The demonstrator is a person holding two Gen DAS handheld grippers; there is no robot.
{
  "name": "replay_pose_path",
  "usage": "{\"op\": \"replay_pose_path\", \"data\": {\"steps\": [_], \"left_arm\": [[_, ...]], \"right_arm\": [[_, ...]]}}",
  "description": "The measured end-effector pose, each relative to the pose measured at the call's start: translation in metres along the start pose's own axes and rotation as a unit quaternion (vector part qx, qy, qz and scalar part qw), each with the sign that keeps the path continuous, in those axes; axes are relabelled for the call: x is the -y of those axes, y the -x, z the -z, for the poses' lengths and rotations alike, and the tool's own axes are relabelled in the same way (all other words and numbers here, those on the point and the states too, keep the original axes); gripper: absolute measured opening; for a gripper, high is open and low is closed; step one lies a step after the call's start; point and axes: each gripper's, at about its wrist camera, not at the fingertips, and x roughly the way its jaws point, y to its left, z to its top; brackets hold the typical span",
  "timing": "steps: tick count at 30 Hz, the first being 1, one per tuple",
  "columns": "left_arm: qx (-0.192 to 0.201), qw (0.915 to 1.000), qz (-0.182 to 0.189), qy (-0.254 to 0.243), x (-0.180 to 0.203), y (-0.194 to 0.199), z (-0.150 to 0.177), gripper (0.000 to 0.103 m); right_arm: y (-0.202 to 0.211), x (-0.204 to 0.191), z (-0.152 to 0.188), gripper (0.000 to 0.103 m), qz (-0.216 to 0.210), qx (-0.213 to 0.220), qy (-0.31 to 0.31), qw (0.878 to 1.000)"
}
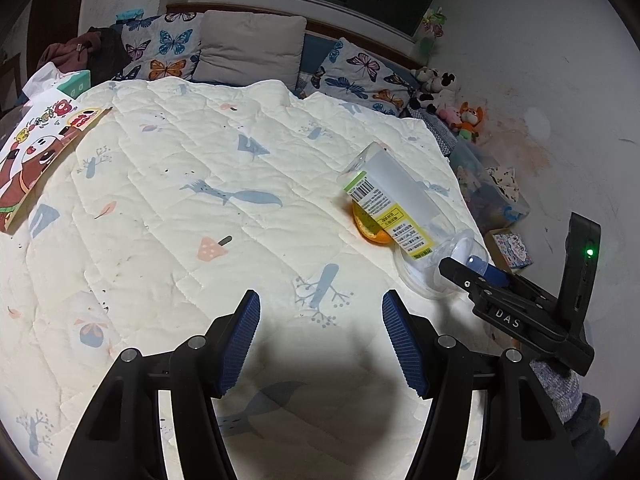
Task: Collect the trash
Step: 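Grasp the dome end of the clear plastic bottle with the right tool, then grasp the clear bottle body with the left tool while the right tool holds the dome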
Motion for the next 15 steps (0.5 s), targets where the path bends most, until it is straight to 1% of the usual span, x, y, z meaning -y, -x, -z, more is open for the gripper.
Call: {"op": "replay_pose_path", "data": {"steps": [4, 9, 12, 15], "left_arm": [[-0.001, 1.0, 0.0, -0.001, 0.005, -0.002, -0.003, 0.062], [-0.01, 0.9999, 0.003, 0.006, 0.014, -0.007, -0.009, 0.062], [-0.019, 0.9996, 0.009, 0.017, 0.026, -0.013, -0.015, 0.063], [-0.022, 0.9995, 0.008, 0.022, 0.041, -0.02, -0.022, 0.064]], "right_arm": [[0.01, 0.002, -0.001, 0.063, -0.009, 0.006, -0.006, 1.0], [0.035, 0.012, 0.002, 0.063, -0.024, 0.019, -0.016, 0.999], [0.05, 0.018, 0.007, 0.063, -0.018, 0.025, -0.016, 0.999], [0.065, 0.027, 0.016, 0.063, -0.014, 0.028, -0.016, 0.999]]}}
